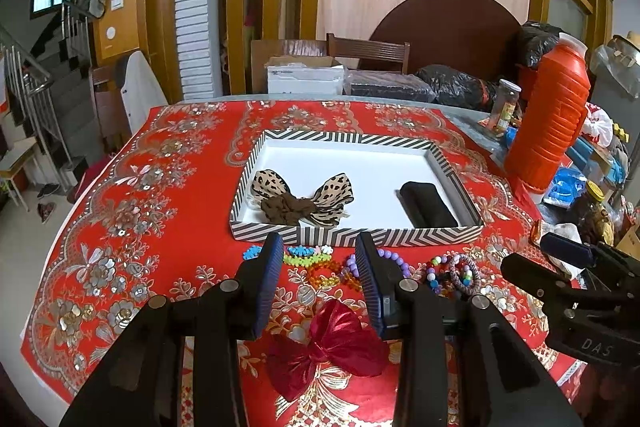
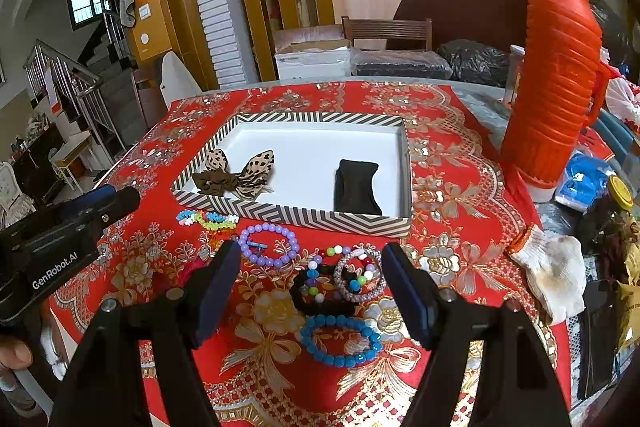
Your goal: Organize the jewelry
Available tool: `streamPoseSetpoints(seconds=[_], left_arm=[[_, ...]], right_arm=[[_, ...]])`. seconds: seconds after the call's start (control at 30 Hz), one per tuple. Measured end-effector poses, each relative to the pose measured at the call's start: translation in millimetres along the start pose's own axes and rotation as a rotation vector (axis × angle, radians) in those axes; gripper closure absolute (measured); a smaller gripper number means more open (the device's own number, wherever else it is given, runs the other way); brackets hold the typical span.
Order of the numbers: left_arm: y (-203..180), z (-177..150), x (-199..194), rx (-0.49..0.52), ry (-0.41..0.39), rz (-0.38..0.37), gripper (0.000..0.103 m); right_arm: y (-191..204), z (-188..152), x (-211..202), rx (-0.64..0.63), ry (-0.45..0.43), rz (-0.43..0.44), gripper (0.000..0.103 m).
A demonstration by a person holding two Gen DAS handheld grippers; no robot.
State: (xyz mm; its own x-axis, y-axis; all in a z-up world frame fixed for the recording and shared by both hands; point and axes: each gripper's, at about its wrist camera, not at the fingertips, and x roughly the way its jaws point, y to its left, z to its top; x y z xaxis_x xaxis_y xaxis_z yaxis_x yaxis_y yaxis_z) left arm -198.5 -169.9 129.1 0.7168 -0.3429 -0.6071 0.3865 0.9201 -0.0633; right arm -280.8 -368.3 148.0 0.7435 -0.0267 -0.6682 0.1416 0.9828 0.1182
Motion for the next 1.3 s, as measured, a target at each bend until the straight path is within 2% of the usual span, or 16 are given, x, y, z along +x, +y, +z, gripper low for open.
streamPoseSetpoints(seconds=[1.3], left_arm=[[6, -15, 2, -0.013, 0.038, 0.003, 0.076]], right_arm=[[5, -8, 5, 0.002, 0.033, 0.002, 0.026]])
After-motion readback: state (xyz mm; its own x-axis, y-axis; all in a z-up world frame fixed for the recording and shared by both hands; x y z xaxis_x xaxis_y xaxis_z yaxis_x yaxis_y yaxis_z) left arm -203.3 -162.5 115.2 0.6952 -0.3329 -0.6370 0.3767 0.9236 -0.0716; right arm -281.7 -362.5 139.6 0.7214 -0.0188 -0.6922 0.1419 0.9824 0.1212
